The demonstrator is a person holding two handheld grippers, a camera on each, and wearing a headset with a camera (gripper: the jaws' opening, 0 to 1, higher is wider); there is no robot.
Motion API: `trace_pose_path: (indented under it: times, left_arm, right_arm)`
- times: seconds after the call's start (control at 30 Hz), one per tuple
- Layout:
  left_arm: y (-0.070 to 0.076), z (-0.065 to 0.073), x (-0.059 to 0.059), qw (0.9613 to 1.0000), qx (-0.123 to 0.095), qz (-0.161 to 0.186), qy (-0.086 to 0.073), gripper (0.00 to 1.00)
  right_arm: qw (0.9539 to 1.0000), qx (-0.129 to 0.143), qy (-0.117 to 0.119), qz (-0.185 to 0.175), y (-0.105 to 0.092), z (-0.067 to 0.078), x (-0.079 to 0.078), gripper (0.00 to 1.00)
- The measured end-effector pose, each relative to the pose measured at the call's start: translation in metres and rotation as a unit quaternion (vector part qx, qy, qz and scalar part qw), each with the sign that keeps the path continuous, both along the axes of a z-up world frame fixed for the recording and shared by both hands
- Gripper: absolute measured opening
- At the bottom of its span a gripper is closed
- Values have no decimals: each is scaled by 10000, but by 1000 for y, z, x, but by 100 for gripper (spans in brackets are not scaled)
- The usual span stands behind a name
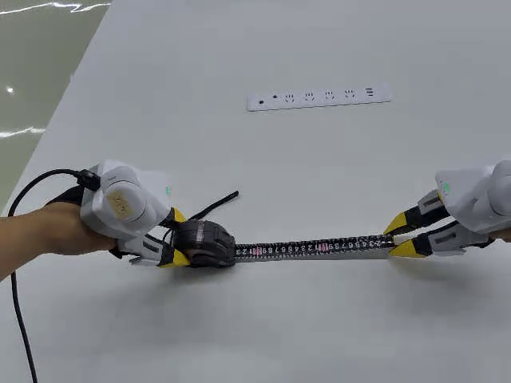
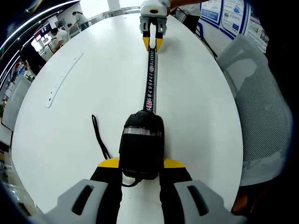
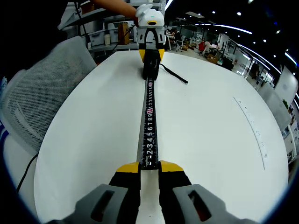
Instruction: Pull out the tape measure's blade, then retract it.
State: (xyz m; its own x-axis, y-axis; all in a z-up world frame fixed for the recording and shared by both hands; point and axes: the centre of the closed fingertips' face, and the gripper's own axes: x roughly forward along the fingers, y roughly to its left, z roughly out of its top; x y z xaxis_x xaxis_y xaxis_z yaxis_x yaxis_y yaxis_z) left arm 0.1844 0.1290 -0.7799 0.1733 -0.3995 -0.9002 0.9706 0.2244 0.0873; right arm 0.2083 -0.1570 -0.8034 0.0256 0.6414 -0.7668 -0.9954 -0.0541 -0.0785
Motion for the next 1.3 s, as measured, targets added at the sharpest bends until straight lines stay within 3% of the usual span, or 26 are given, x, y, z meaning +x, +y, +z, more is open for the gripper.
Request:
trace_pose_path:
  times: [0.57, 0.8, 0.97, 1.1, 1.23, 1.3]
  left_arm:
    - [-2, 1, 0, 10000, 30, -59, 14, 27]
    - [4, 4, 1, 9999, -59, 129, 78, 27]
    - [19, 6, 0, 9995, -39, 299, 48, 31]
    - [14, 18, -12, 9988, -139, 467, 28, 34]
    - [28, 13, -14, 9980, -213, 602, 30, 36]
    - [25, 19, -20, 9977, -237, 641, 36, 37]
  right_arm:
    - [9998, -179, 85, -53, -2, -6, 1, 16]
    - [9997, -170, 64, -133, -1, -8, 2, 24]
    - [9994, -129, 51, -315, 0, 2, 1, 27]
    - [9989, -137, 24, -457, -3, 8, -1, 28]
    - [9979, -154, 67, -623, -6, 14, -5, 32]
    - [9977, -150, 71, -660, -8, 17, -8, 34]
